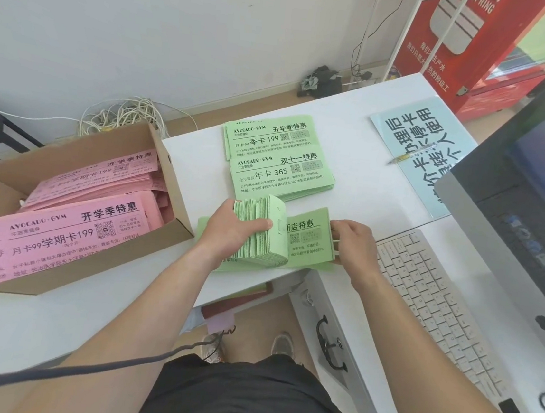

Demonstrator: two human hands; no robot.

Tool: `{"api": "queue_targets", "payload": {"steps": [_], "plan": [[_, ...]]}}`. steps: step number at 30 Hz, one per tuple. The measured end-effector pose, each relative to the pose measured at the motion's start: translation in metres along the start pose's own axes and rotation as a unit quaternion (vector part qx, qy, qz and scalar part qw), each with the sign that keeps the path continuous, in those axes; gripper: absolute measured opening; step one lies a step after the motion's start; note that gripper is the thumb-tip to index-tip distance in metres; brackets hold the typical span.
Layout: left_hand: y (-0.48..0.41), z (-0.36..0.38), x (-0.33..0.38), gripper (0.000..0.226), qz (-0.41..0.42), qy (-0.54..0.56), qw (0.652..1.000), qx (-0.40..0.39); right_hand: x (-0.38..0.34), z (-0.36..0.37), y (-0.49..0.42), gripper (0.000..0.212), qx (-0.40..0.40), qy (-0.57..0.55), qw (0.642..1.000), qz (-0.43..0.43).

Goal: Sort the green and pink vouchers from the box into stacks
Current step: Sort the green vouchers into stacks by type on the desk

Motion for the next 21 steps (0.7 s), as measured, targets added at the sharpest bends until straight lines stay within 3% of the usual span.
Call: {"api": "queue_targets", "payload": {"steps": [4, 8, 13, 16, 21], "plan": [[-0.003, -0.002, -0.002, 0.053, -0.003, 0.002, 1.0, -0.014, -0.001, 0.002, -0.004, 0.029, 0.018, 0.076, 0.997, -0.011], [-0.004, -0.004, -0.002, 0.054, -0.007, 0.008, 0.999, -0.033, 0.001, 0.01, -0.005, 0.038, 0.049, 0.17, 0.982, -0.069], [-0.002, -0.001, -0.001, 0.051, 0.006, 0.009, 0.999, -0.04, -0.013, 0.015, 0.004, 0.022, -0.031, 0.04, 0.994, -0.098], [-0.003, 0.0, -0.002, 0.052, 0.005, 0.011, 0.999, -0.035, -0.018, 0.024, 0.012, 0.028, -0.12, -0.018, 0.987, -0.106], [-0.006, 0.003, -0.006, 0.057, 0.011, 0.01, 1.0, -0.021, -0.027, 0.034, 0.014, 0.038, -0.075, 0.042, 0.986, -0.144]]}}
Point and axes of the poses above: each hand's wrist, its own y-axis away from the middle knuckle, its own z-axis out of the palm, x = y × z, the point moved 1 cm from there along -y, towards the middle knuckle, and after that the axes turned 15 degrees about y, right-handed, at the moved point
